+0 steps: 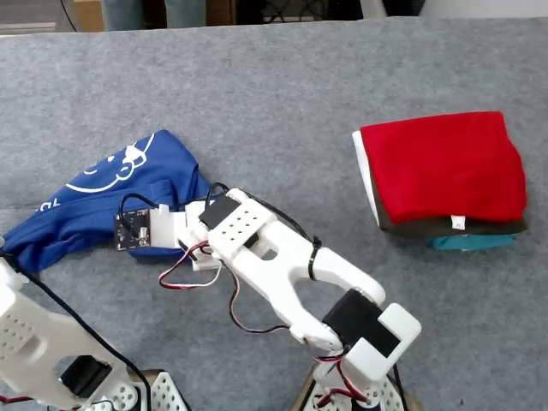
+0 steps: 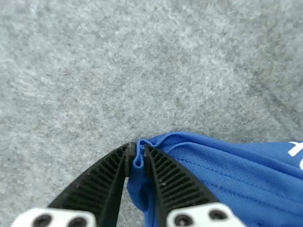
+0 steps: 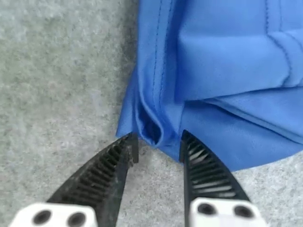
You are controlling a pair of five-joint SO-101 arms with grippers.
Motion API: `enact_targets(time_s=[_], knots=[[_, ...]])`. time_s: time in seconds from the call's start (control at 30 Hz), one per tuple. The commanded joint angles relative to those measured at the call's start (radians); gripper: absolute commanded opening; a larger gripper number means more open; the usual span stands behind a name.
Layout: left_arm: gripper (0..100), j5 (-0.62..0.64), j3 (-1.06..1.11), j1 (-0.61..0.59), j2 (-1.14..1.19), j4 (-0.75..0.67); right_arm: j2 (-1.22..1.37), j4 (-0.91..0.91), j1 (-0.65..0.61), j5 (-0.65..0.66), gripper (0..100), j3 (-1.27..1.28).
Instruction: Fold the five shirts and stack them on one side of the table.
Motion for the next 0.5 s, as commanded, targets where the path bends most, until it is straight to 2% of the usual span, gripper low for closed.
enact_targets(time_s=[0.0,0.47], knots=[[3,-0.009,0.01,-0.016,-0.005,-0.012,0.016,-0.025,0.012,0.008,15.5,-0.01],[3,-0.009,0.01,-0.016,-0.005,-0.012,0.048,-0.055,0.017,0.008,15.2,-0.015]])
